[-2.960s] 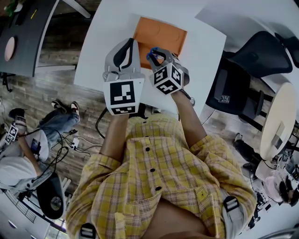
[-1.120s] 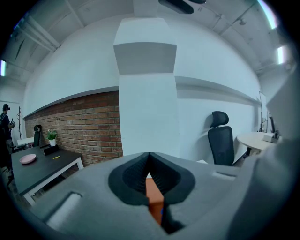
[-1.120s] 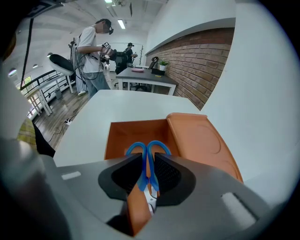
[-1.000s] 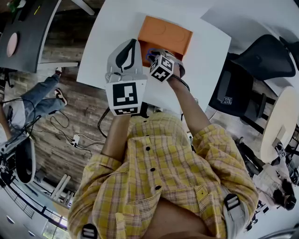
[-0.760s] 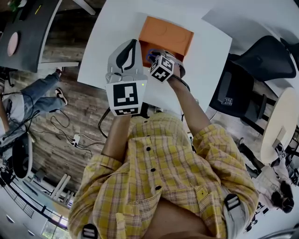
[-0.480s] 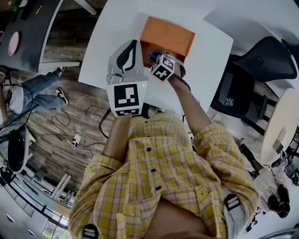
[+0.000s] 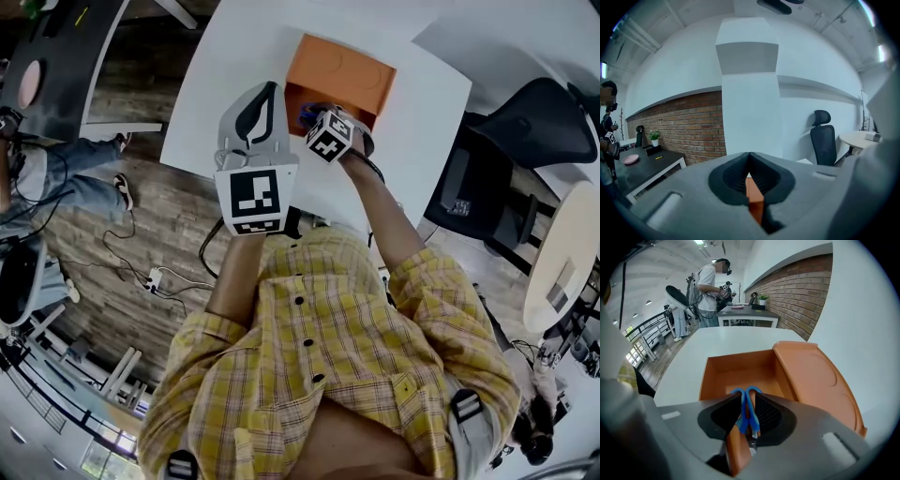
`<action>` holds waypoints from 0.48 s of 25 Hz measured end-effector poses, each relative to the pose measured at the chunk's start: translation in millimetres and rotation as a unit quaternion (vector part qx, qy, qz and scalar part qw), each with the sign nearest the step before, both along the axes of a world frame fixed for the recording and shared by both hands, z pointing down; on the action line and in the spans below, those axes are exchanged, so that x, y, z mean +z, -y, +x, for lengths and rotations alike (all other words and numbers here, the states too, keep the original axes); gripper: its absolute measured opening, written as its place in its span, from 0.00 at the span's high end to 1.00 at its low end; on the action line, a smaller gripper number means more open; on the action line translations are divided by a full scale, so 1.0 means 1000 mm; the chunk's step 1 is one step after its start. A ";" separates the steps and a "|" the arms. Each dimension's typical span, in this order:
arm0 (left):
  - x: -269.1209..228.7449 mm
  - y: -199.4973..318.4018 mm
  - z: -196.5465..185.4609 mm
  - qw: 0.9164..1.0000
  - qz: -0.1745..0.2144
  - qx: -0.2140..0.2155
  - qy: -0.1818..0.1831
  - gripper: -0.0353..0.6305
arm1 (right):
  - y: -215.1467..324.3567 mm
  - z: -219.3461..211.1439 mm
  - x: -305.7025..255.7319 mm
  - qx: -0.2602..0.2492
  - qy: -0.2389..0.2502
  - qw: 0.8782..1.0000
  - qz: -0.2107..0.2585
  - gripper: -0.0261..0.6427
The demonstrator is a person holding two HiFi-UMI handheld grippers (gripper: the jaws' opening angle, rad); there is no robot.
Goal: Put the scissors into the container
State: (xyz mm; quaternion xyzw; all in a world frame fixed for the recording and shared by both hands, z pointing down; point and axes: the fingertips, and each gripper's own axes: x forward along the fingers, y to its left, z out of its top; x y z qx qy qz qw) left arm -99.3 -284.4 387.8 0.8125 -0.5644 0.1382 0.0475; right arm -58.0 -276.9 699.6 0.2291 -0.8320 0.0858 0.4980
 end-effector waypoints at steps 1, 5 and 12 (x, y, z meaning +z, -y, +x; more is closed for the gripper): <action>0.000 0.000 -0.001 1.000 0.000 -0.001 0.000 0.95 | 0.000 -0.001 0.000 0.001 0.000 1.000 0.001 0.81; -0.001 -0.001 -0.002 1.000 0.001 -0.001 -0.001 0.95 | 0.000 -0.001 -0.003 0.001 -0.001 1.000 0.004 0.81; -0.003 -0.002 0.002 1.000 0.005 0.003 -0.002 0.95 | 0.002 0.002 -0.012 0.008 0.002 1.000 0.017 0.81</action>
